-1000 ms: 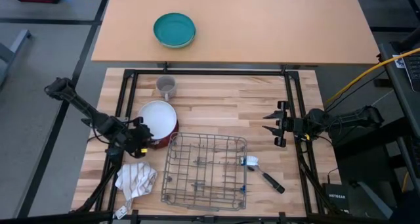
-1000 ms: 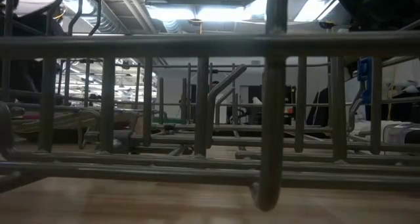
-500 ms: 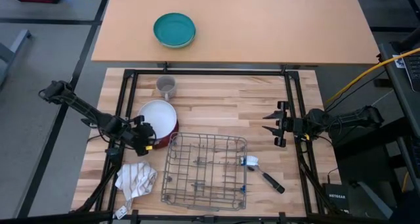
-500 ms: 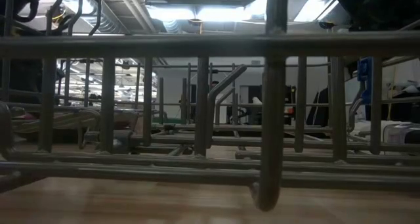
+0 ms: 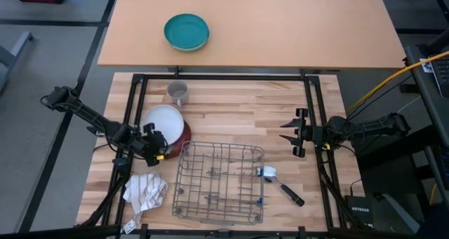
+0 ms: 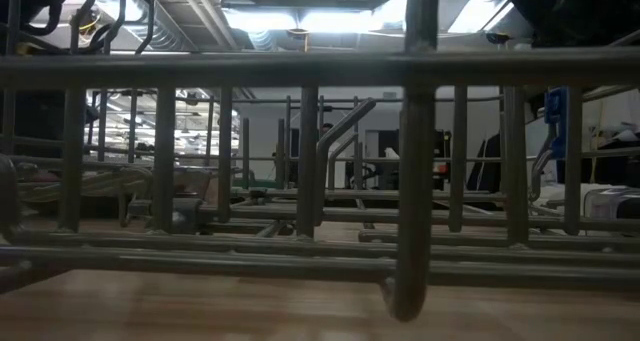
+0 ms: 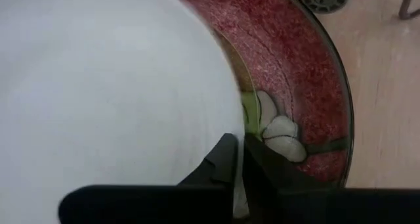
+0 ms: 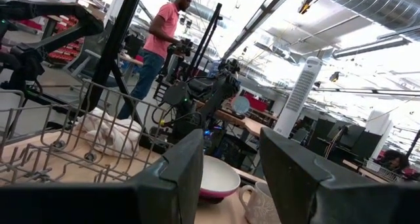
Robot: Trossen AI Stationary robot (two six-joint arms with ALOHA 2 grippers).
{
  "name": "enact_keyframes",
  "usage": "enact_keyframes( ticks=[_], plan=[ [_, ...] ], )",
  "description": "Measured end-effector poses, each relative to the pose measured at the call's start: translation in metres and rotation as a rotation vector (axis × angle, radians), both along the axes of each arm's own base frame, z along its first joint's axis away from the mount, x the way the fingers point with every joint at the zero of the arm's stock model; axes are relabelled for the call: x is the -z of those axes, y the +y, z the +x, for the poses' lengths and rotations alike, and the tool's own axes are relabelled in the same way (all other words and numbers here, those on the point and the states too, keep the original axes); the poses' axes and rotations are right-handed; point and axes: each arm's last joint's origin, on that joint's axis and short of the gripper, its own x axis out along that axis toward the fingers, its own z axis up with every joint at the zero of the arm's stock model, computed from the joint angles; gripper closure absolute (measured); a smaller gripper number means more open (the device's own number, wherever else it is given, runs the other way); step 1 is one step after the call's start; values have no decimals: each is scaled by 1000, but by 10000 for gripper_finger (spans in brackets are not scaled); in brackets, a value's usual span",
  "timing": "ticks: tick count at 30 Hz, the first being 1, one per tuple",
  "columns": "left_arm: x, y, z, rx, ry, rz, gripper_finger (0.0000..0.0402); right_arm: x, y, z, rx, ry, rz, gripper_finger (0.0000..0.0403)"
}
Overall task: Sort dishes
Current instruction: Put the white plate into the dish rack
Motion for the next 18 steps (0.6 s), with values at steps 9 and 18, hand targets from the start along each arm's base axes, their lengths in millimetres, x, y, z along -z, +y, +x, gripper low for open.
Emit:
enact_keyframes(
  ticks=[9,18],
  plan=[
    [-2,-2,4,-29,-49,-45,397,0,0,0,0,0,0,249],
    [-22,-6,11,-49,-122,-84,399,0,0,0,0,-1,0,249]
  ],
)
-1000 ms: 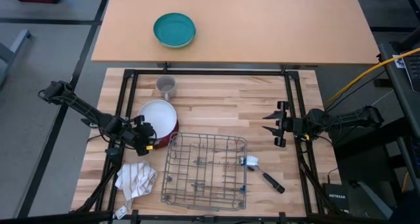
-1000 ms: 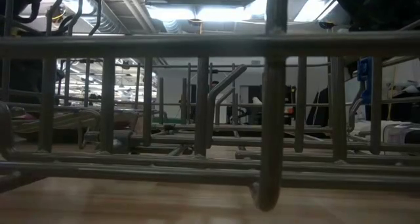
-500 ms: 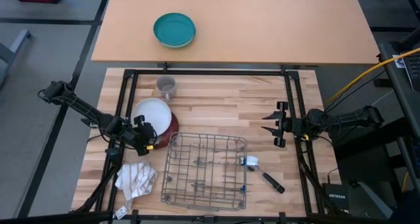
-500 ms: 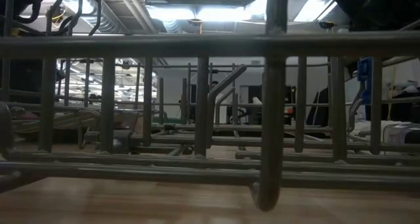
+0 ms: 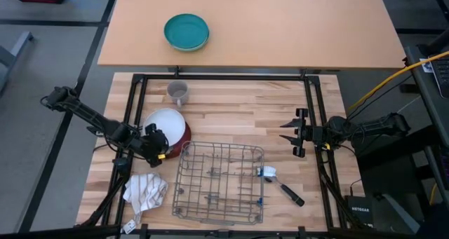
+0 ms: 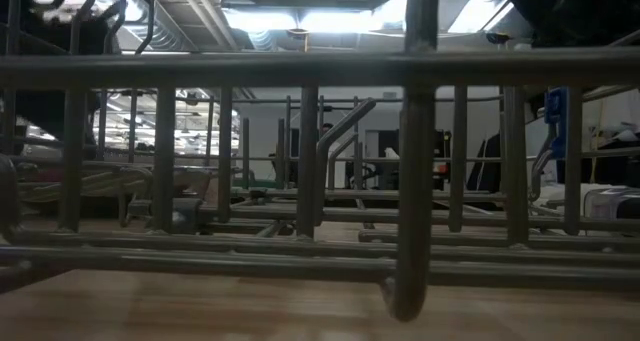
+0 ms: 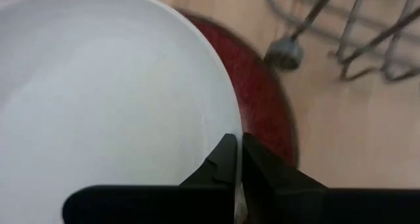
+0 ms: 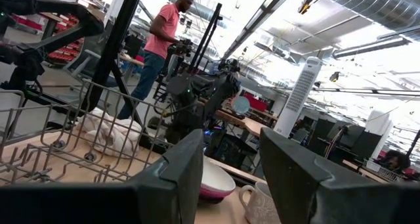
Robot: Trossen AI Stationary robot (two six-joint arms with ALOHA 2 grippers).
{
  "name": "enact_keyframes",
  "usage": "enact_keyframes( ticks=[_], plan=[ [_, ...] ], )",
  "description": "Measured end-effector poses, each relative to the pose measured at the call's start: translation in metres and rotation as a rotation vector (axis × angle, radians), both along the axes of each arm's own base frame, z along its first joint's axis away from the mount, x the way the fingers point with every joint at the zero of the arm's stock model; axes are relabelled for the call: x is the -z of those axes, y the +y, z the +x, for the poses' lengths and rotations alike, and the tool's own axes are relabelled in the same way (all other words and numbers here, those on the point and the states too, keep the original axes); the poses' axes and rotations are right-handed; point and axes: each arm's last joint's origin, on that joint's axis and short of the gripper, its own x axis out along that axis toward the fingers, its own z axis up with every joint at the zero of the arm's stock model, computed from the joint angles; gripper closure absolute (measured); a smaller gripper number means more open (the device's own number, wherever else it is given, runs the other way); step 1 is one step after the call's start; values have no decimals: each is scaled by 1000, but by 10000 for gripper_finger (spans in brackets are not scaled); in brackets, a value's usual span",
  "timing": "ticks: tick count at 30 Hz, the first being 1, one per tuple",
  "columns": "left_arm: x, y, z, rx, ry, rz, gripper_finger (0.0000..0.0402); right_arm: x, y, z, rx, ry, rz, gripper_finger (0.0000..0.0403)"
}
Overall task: Sort dishes
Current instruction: Put the white plate into the dish rack
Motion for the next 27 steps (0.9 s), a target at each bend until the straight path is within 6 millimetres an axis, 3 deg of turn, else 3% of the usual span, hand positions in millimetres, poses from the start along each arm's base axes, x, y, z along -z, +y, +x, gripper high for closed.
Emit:
enact_keyframes(
  ticks=[10,27],
  plan=[
    [-36,4,-2,-101,-127,-17,400,0,0,0,0,0,0,249],
    [-100,20,-25,-219,-547,-102,401,0,0,0,0,1,0,249]
  ],
)
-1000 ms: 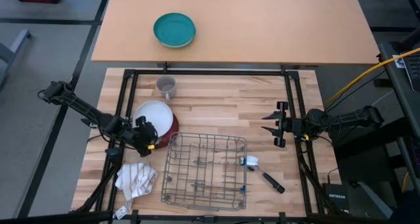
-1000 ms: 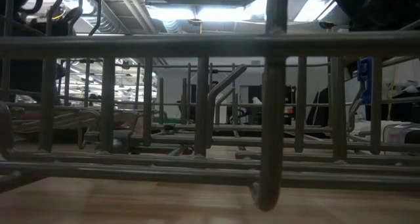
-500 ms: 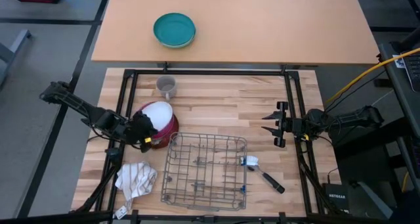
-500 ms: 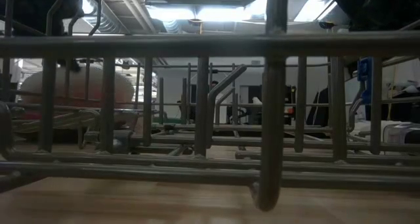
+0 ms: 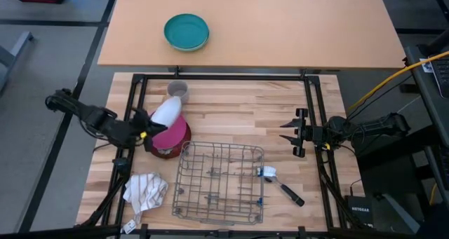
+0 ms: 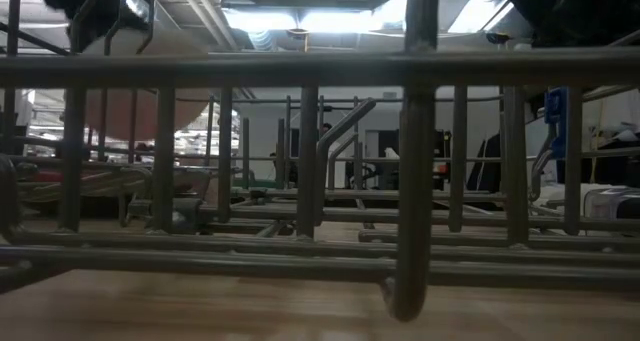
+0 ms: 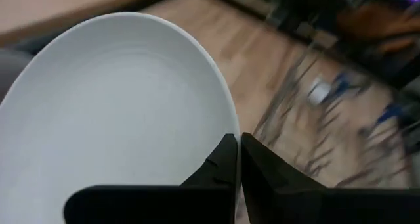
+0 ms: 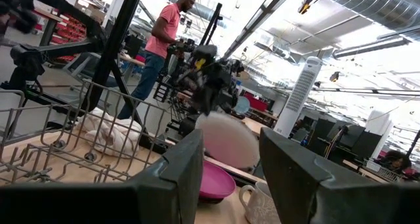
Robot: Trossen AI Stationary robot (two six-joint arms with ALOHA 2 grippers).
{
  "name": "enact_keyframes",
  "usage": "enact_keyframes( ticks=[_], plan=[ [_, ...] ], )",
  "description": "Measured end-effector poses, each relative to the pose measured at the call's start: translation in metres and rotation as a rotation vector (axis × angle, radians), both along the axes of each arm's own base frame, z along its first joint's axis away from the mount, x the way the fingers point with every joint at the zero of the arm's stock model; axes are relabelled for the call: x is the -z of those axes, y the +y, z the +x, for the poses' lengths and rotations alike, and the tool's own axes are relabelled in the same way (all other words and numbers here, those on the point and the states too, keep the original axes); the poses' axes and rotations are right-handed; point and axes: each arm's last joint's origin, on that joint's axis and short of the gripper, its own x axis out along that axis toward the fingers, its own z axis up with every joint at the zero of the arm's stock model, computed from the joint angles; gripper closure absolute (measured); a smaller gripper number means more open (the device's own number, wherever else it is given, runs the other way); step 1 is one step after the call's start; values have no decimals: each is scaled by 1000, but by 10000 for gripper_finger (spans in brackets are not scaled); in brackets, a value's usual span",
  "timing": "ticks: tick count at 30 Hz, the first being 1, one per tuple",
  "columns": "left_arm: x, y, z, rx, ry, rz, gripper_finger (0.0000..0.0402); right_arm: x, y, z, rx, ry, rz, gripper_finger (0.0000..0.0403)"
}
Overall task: Sort dishes
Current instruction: Put the white plate into the dish rack
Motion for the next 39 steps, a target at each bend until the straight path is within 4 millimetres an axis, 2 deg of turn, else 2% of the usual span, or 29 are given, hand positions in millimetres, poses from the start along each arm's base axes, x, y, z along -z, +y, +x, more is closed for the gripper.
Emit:
enact_keyframes(
  ticks=[9,15,26,32,39],
  plan=[
    [-49,2,-3,44,-417,-6,402,0,0,0,0,0,0,249],
    [-63,-4,6,65,-538,-23,401,0,0,0,0,-1,0,249],
    [-59,-43,66,136,-663,-239,401,0,0,0,0,2,0,249],
    [-44,-69,95,135,-722,-377,401,0,0,0,0,3,0,249],
    [-22,-99,118,119,-793,-555,401,0,0,0,0,3,-1,249]
  ],
)
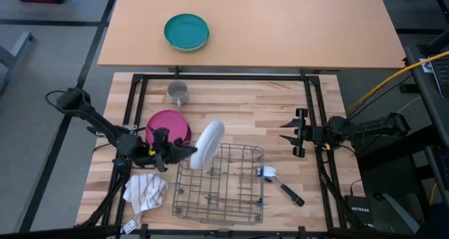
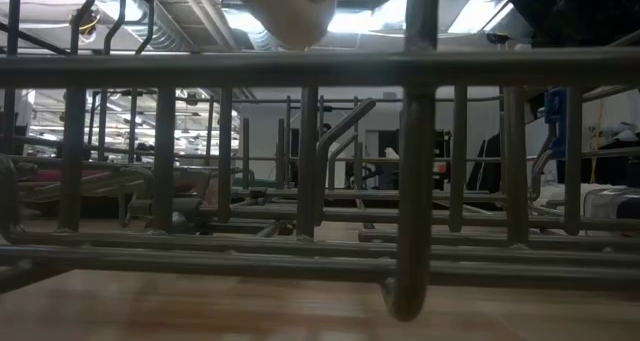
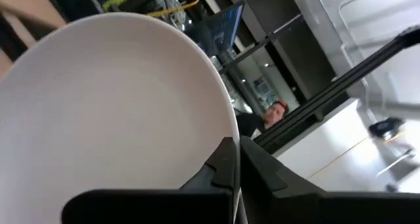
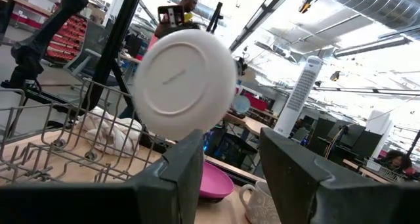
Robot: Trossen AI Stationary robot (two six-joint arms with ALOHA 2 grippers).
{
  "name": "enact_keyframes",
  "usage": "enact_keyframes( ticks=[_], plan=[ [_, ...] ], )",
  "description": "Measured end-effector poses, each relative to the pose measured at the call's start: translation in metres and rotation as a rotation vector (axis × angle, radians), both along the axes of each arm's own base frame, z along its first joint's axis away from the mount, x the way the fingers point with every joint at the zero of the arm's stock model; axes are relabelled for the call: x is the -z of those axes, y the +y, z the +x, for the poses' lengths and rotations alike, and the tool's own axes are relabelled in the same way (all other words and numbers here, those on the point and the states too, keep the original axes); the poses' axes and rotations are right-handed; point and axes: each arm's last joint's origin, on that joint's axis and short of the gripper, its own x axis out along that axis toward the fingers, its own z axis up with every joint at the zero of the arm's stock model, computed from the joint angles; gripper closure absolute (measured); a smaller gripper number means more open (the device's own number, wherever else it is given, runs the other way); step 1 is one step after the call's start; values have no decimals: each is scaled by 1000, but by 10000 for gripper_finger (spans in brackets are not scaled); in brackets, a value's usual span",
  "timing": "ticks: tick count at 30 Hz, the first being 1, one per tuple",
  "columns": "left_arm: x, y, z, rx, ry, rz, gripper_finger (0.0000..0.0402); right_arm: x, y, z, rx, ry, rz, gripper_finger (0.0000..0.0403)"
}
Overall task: Sort dishes
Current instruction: Put the white plate into the dish rack
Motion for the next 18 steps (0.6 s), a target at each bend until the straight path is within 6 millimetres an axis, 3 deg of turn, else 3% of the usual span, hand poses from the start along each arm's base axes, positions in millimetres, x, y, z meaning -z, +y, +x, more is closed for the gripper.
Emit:
enact_keyframes(
  ticks=[6,18],
  plan=[
    [21,-29,6,8,14,-112,401,0,0,0,1,-1,-3,249],
    [8,-92,25,-44,43,-138,401,0,-2,0,72,-1,-31,249]
  ],
)
